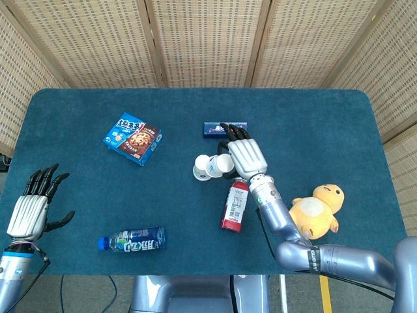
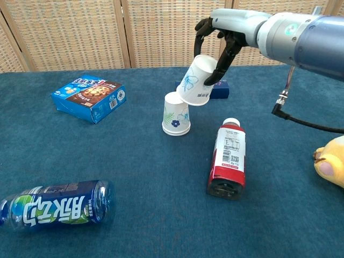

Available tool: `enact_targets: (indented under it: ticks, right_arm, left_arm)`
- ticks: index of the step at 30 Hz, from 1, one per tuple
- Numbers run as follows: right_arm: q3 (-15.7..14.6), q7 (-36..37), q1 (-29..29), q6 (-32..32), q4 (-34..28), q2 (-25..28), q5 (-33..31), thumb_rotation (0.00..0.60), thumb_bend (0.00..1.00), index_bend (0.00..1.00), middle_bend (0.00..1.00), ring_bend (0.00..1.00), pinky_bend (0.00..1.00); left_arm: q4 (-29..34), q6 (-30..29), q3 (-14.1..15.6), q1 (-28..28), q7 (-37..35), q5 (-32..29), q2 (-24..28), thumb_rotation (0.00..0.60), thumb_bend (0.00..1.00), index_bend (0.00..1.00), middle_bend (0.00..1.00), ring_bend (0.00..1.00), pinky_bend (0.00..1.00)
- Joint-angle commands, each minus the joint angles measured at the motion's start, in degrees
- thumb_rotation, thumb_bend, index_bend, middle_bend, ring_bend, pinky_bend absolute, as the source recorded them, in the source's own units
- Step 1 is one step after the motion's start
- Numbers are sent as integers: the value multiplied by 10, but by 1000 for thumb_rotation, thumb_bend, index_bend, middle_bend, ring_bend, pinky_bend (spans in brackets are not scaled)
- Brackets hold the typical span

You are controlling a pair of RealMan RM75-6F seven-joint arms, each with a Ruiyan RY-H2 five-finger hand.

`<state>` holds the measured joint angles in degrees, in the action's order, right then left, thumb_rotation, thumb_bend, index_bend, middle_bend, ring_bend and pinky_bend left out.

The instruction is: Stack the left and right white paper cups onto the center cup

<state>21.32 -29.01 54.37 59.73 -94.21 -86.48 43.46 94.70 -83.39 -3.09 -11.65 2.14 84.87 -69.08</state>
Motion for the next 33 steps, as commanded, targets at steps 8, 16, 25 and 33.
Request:
enact_targets:
  ticks: [8,16,25,33]
  right_arm:
    - [-9,-18,42,-8,74,-61,-11,600,264,511,107,0,149]
    - [-3,-5,53,-14,114,-83,-7,600,264,510,111,0,149]
    - [-1,1,62,-13,135,-97,8,600,264,507,112,0,149]
    - [-6,16,58,-24,156,-107,5,600,158,372,65,0,135]
  left_arm:
    - [-6,19,-4,-3,-23,-9,6,600,253,154,0,0,0]
    - [-9,28,-7,-5,-32,-15,8,600,253,160,0,0,0]
    - [-11,38,-9,-7,-32,-21,6,600,253,161,0,0,0]
    - [-12,40,-11,-7,-36,-24,6,600,253,161,0,0,0]
